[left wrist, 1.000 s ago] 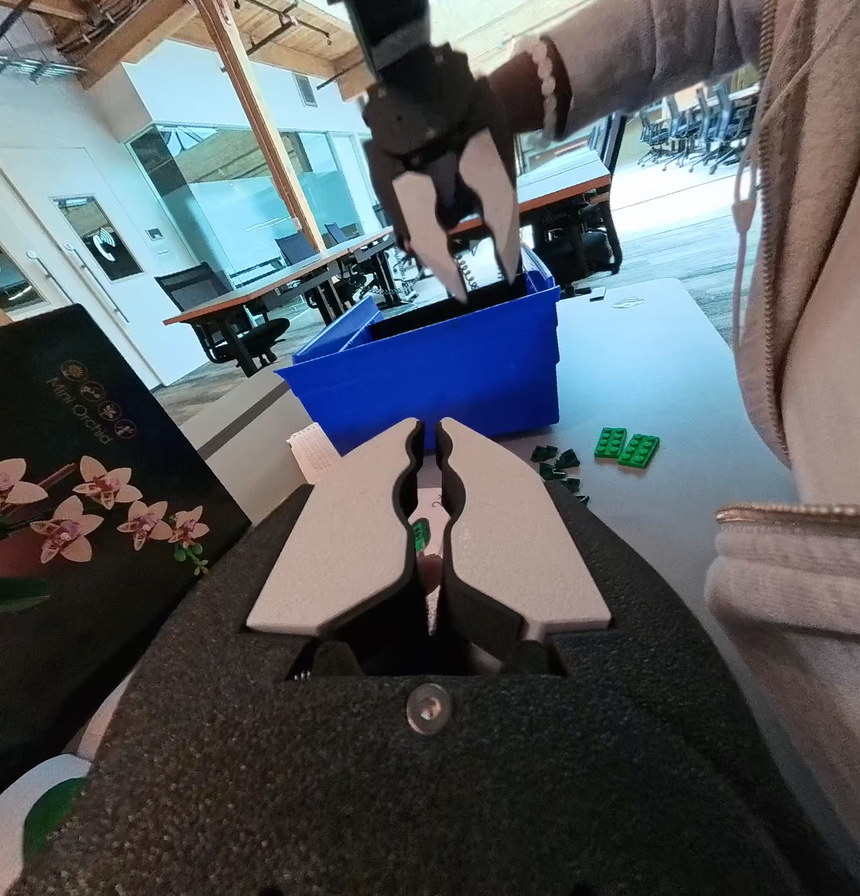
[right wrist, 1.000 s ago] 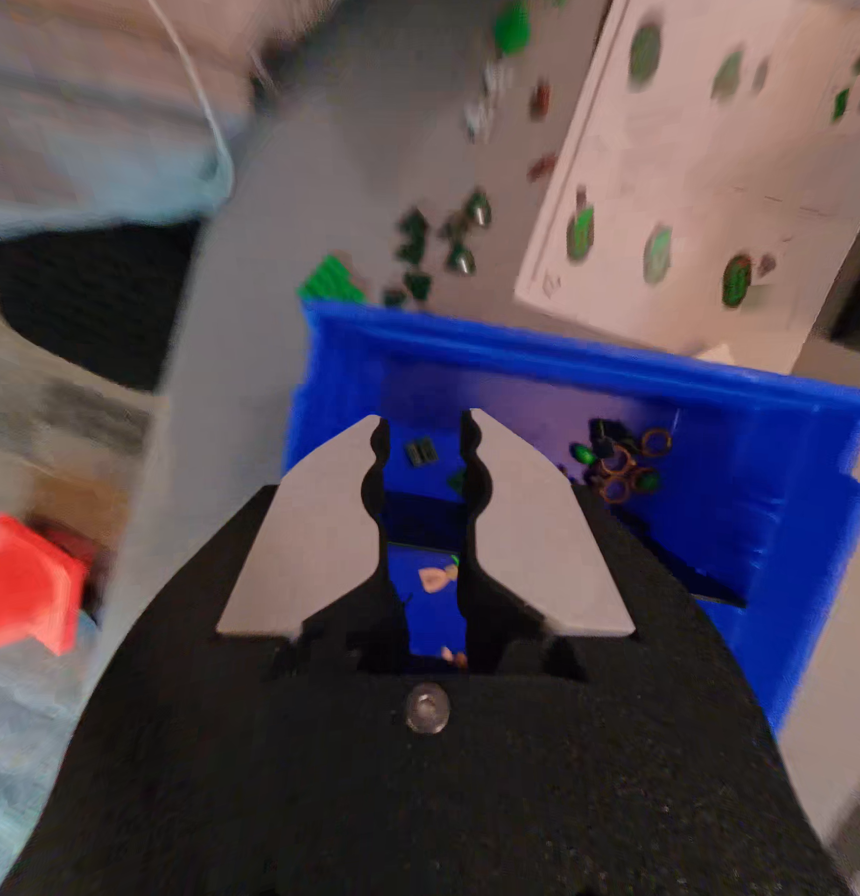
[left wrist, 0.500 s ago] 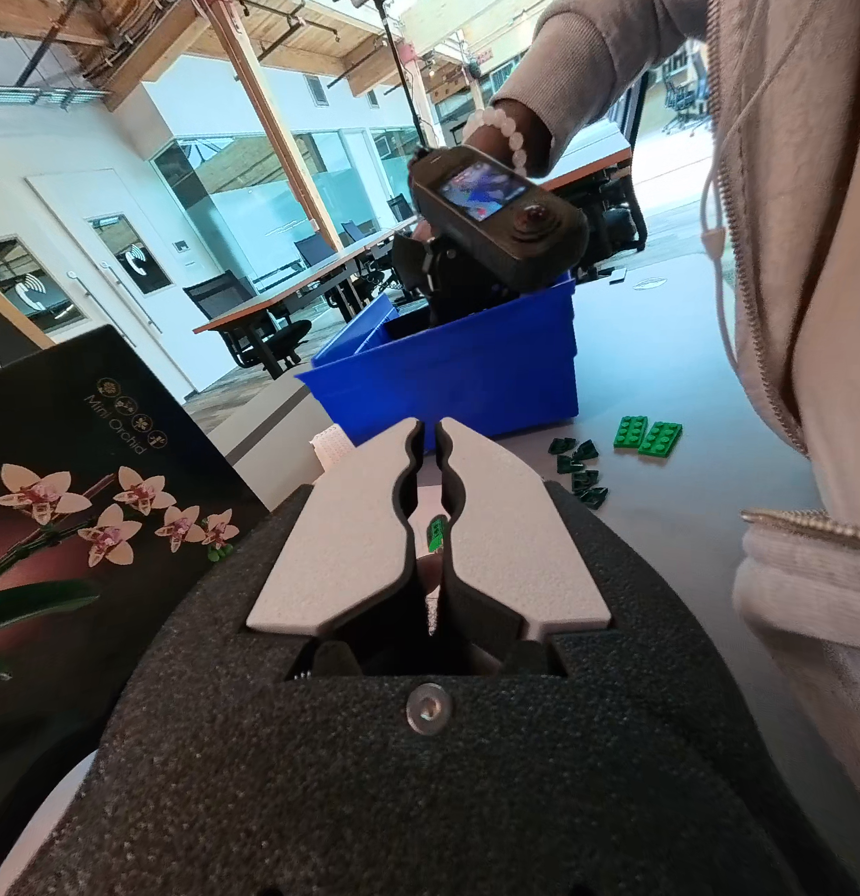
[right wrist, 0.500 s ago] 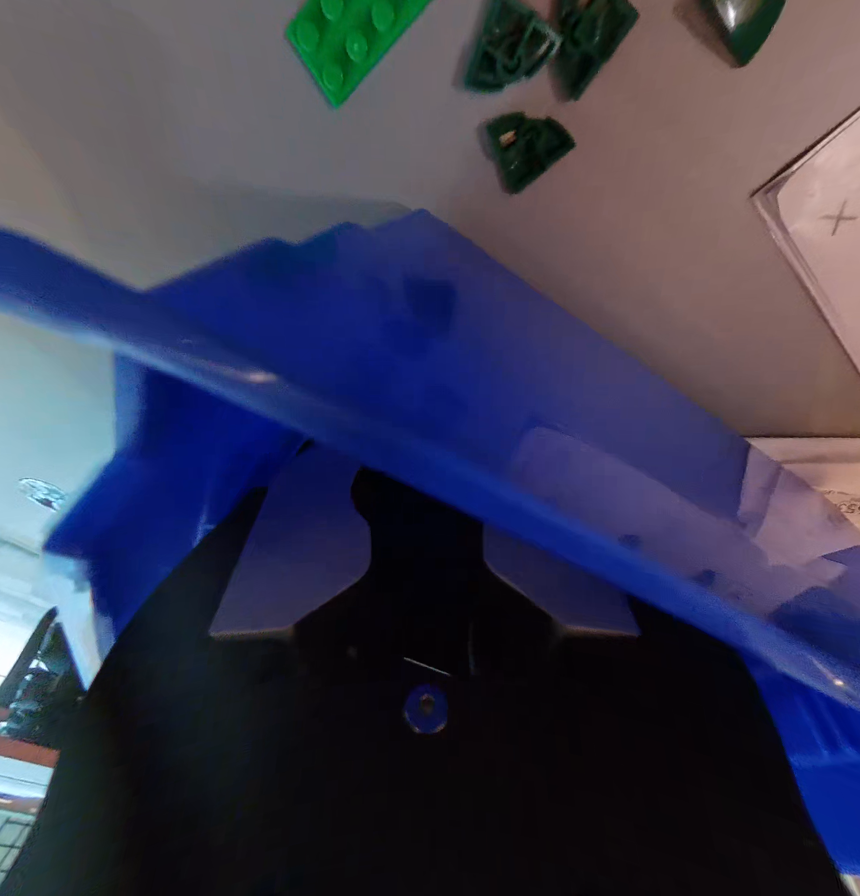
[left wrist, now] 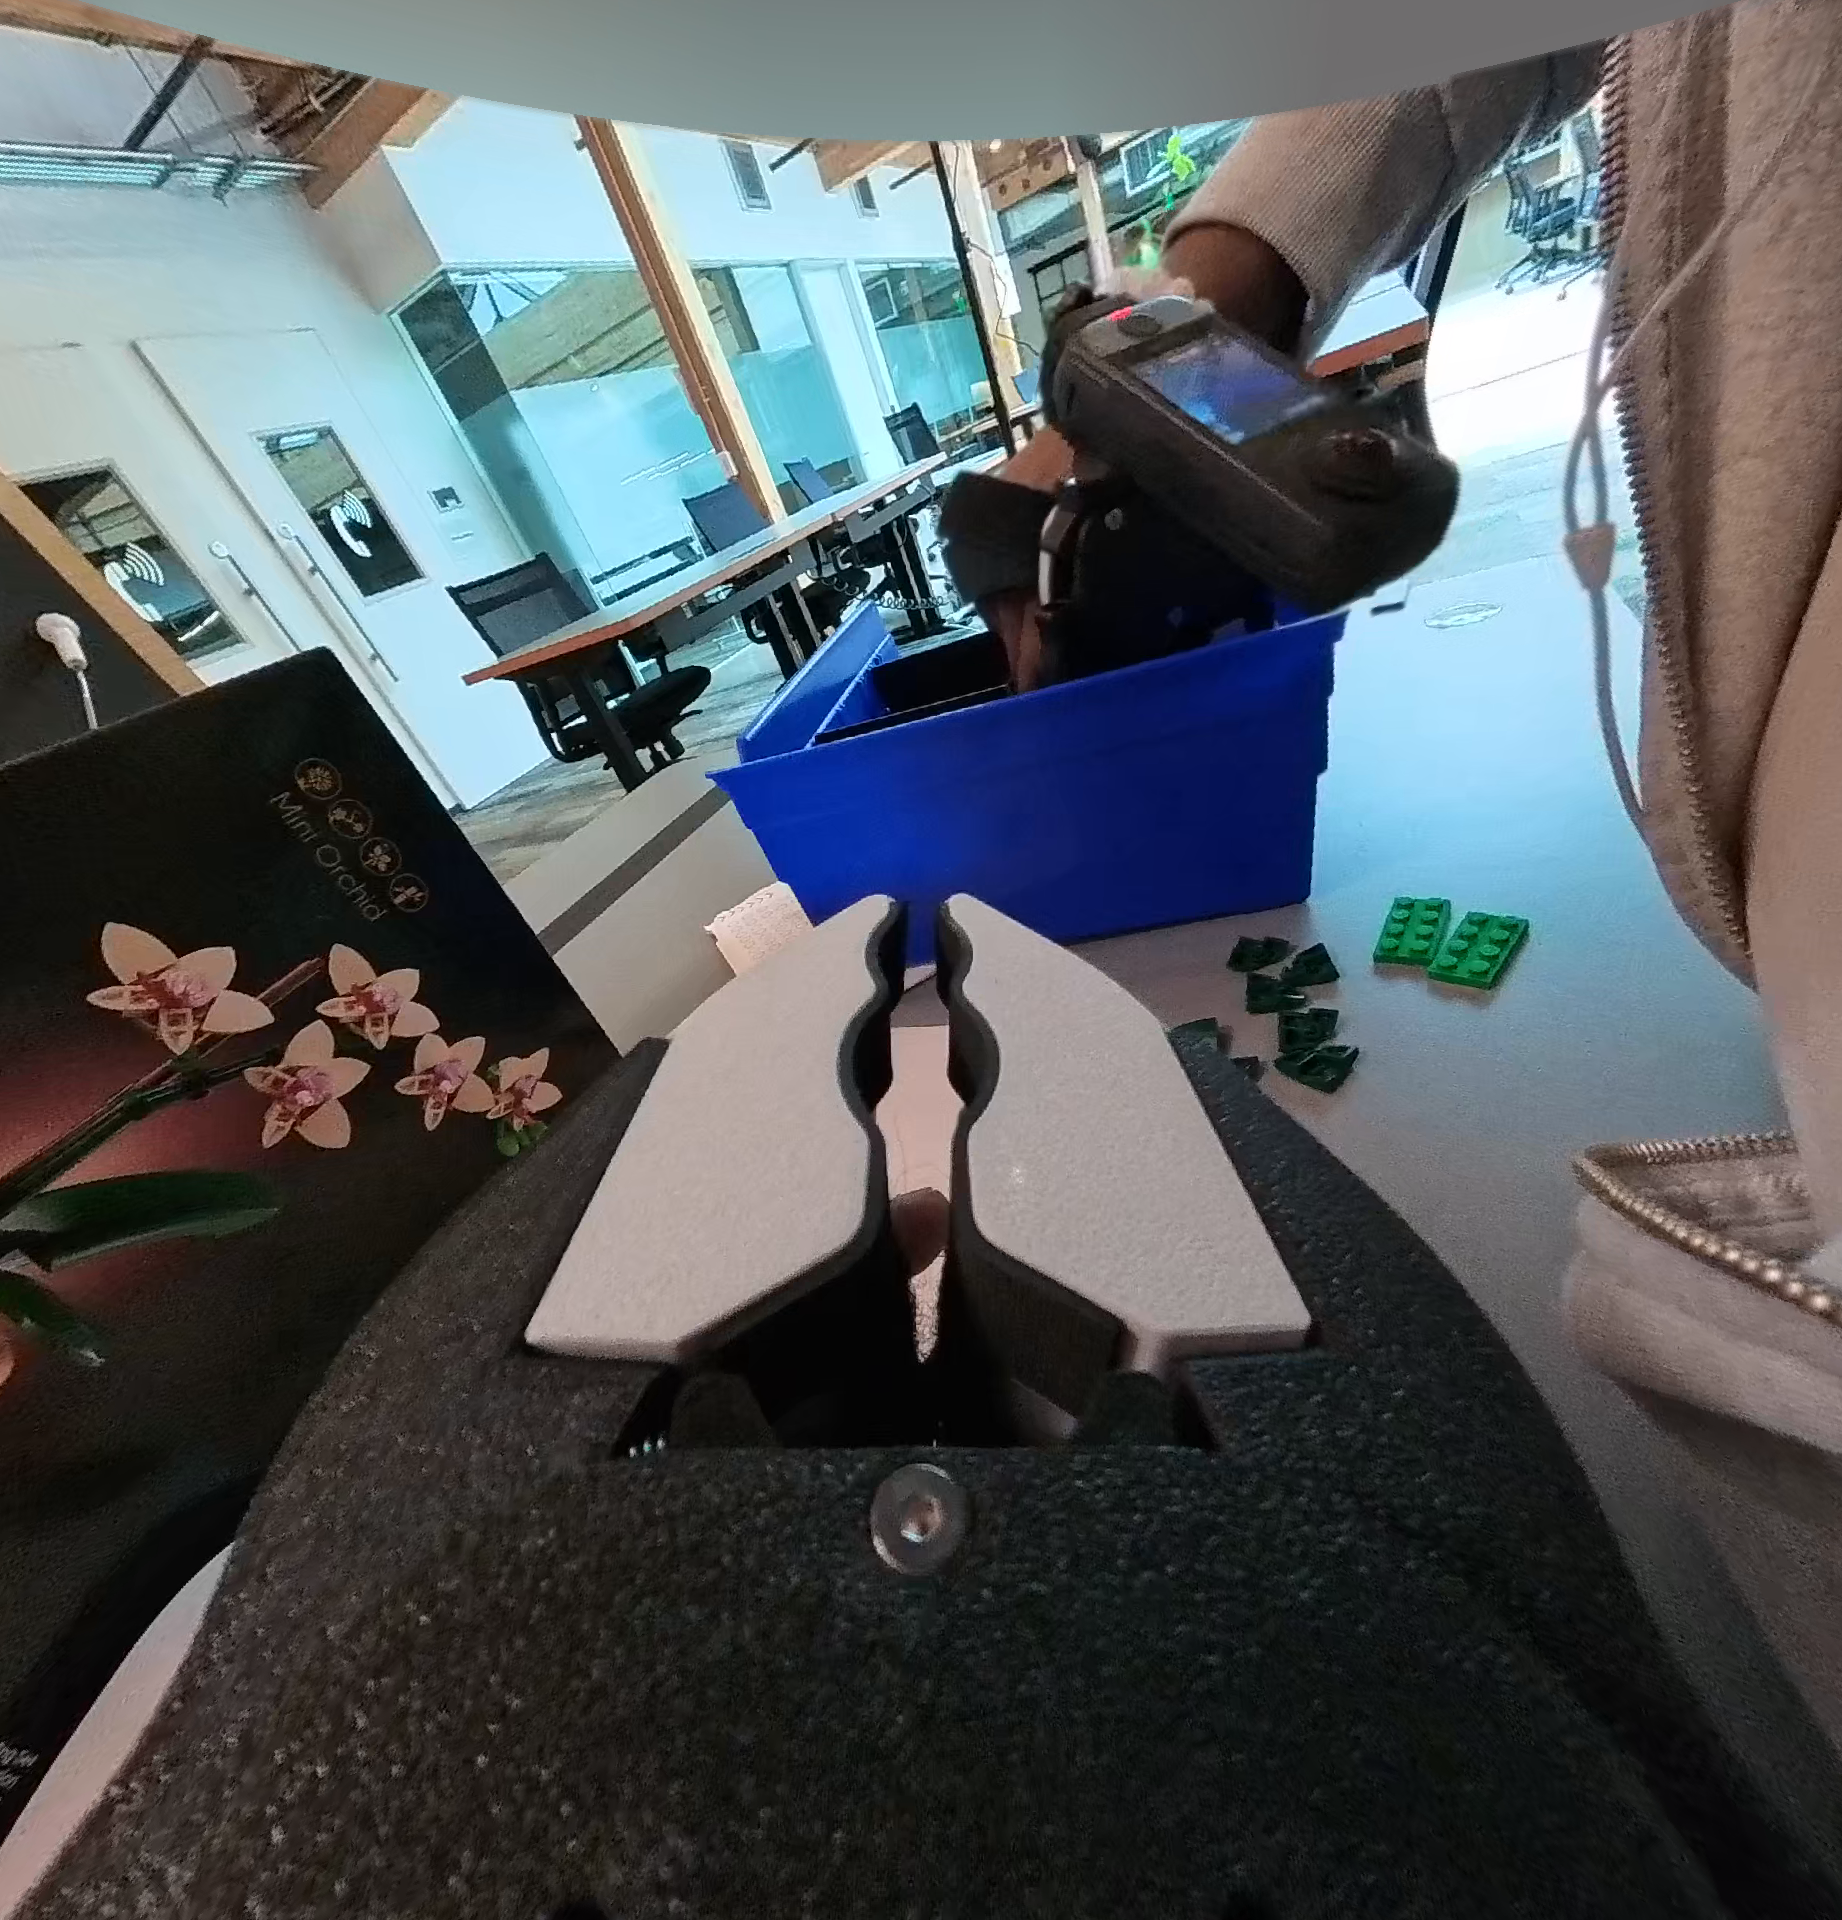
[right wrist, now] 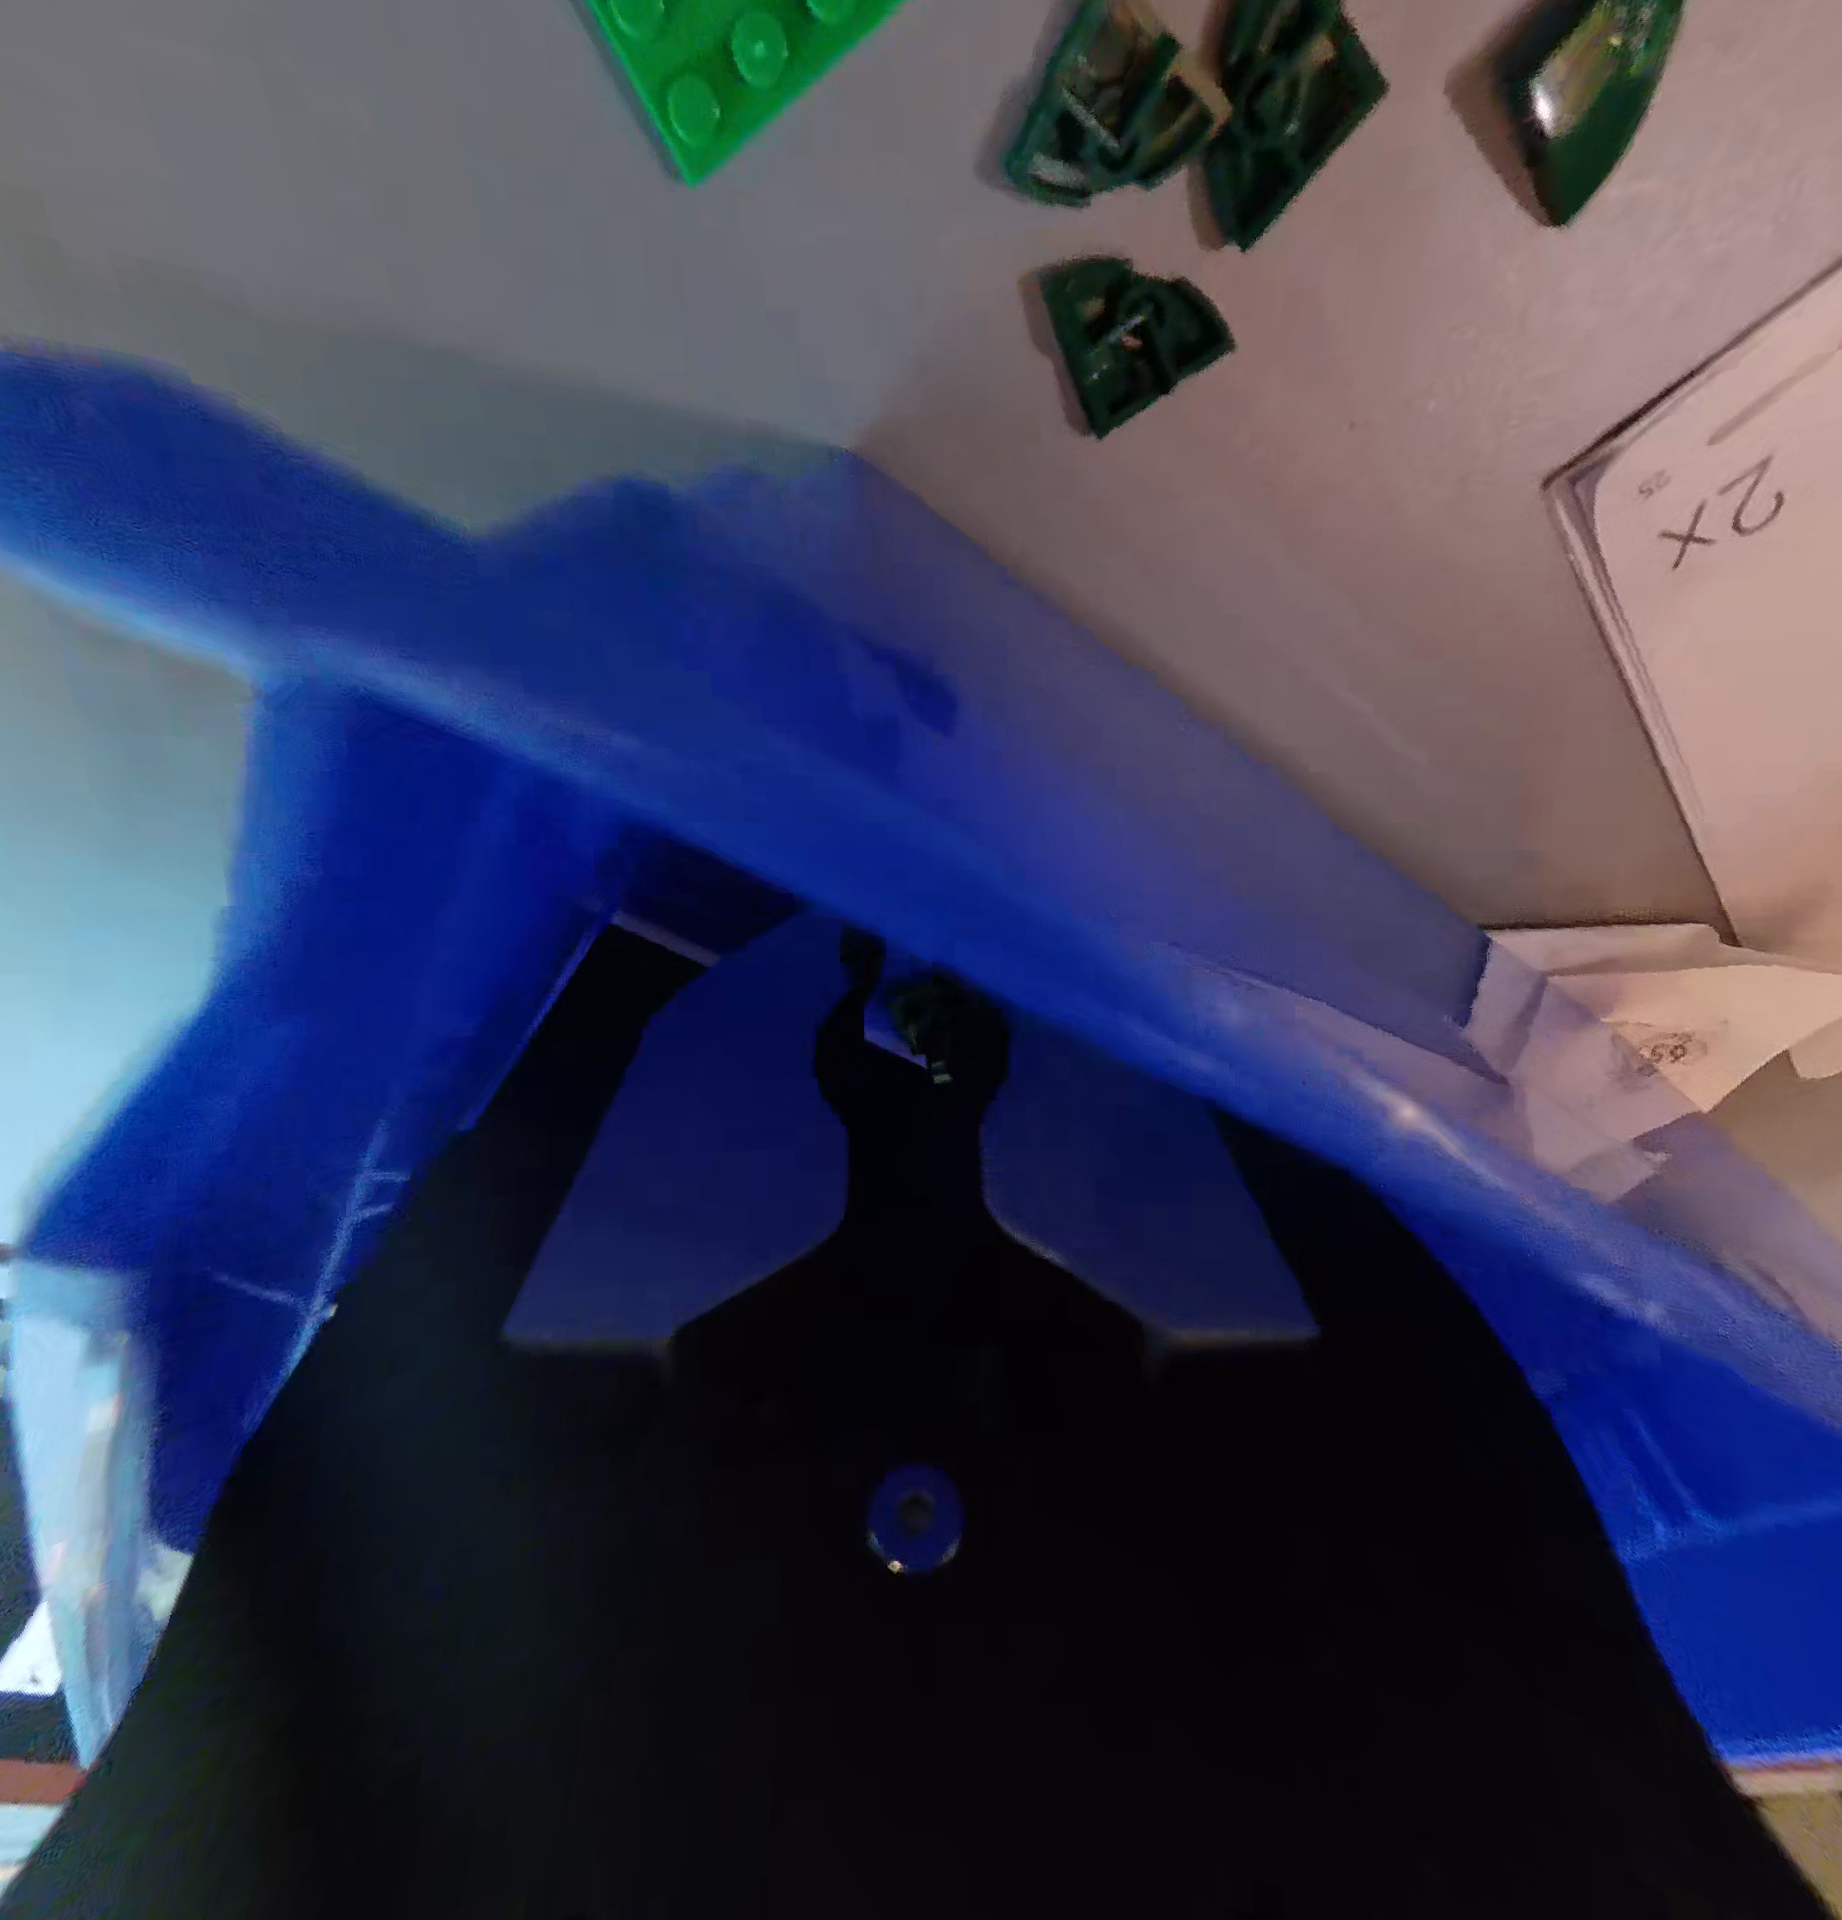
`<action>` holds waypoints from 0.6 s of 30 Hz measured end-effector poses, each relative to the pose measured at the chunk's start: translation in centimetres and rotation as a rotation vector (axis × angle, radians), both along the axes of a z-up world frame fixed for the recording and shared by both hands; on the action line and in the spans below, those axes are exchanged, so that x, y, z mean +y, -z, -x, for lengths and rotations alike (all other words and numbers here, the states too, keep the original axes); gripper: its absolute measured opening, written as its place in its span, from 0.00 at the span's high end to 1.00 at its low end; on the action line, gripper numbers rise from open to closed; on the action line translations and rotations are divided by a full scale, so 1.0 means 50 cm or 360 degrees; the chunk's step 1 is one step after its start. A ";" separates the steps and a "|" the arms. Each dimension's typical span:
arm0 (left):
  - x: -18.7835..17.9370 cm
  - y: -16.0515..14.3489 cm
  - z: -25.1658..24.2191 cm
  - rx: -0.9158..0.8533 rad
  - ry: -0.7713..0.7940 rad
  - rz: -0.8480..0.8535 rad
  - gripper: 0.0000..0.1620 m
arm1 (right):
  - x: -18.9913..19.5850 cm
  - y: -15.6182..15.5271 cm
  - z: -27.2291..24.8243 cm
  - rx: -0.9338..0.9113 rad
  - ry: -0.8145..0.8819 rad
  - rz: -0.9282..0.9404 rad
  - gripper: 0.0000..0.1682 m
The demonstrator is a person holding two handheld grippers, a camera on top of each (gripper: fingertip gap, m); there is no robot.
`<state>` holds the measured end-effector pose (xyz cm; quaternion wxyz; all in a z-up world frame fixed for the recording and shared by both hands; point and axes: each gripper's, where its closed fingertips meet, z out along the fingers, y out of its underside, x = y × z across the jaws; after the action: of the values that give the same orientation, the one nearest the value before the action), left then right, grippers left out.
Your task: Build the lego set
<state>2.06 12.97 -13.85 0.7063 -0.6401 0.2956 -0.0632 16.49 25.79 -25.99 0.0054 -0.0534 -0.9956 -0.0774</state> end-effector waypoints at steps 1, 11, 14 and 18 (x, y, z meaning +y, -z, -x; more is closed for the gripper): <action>0.000 0.000 -0.001 0.0002 0.0003 0.0000 0.97 | 0.000 0.000 0.001 0.0006 0.0043 0.0017 0.95; -0.002 0.005 -0.007 0.0048 0.0006 0.0000 0.97 | 0.010 -0.021 0.002 0.0123 0.0156 0.0006 1.00; -0.002 0.008 -0.009 0.0061 0.0012 0.0011 0.97 | 0.009 -0.033 0.000 0.0123 0.0192 0.0036 0.89; 0.002 0.013 -0.012 0.0080 0.0013 0.0021 0.97 | 0.007 -0.035 -0.012 -0.0048 0.0410 0.0073 0.68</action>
<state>2.63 13.09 -14.52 0.6941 -0.6450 0.3155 -0.0519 17.11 26.16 -24.22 -0.0207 -0.1798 -0.9819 -0.0553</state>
